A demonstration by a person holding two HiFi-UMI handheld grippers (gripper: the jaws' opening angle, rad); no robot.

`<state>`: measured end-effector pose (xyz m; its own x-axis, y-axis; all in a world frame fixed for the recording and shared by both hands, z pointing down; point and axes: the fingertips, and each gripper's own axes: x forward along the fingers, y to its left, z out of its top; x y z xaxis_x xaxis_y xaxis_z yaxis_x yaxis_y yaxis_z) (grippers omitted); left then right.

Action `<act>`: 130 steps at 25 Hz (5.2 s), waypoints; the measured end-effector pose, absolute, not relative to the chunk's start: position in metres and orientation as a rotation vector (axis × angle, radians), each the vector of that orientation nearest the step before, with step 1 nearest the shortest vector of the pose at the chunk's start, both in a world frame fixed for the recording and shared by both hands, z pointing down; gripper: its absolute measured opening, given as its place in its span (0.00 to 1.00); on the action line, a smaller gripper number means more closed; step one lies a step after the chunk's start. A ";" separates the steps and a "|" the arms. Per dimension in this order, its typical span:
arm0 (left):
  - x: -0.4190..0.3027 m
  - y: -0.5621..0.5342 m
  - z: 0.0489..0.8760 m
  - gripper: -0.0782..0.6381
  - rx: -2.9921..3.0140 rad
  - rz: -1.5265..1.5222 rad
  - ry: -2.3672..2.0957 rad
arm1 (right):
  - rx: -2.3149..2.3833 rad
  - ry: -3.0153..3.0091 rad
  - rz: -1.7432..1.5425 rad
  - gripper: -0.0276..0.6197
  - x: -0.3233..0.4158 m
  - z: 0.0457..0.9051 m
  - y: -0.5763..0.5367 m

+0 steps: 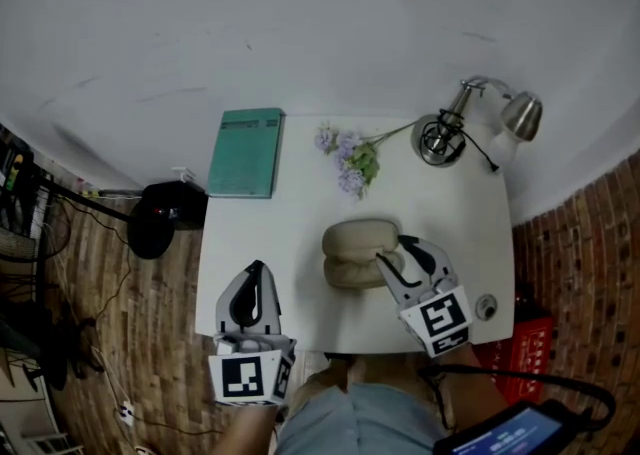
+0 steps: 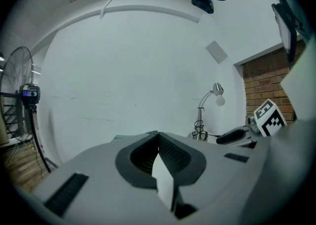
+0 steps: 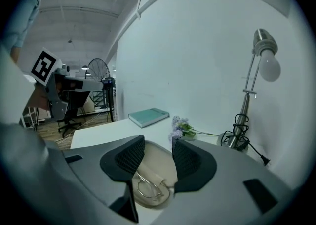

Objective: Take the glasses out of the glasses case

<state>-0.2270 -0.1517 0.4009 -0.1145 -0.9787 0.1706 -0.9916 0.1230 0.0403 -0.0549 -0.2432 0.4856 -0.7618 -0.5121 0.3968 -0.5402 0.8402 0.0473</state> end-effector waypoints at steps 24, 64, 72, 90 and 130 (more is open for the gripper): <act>-0.240 -0.160 0.446 0.12 1.853 0.214 -2.219 | 0.453 -2.409 0.104 0.26 -0.055 0.599 -0.222; -0.238 -0.168 0.435 0.12 1.838 0.178 -2.259 | 0.194 -2.303 0.012 0.11 -0.057 0.616 -0.210; -0.236 -0.170 0.428 0.12 1.854 0.173 -2.268 | 0.270 -2.345 -0.011 0.10 -0.059 0.600 -0.226; -0.230 -0.181 0.395 0.12 1.941 0.138 -2.290 | 0.477 -2.456 0.012 0.10 -0.058 0.546 -0.263; -0.192 -0.222 0.262 0.12 2.282 -0.065 -2.367 | 1.126 -2.845 -0.368 0.10 -0.014 0.276 -0.299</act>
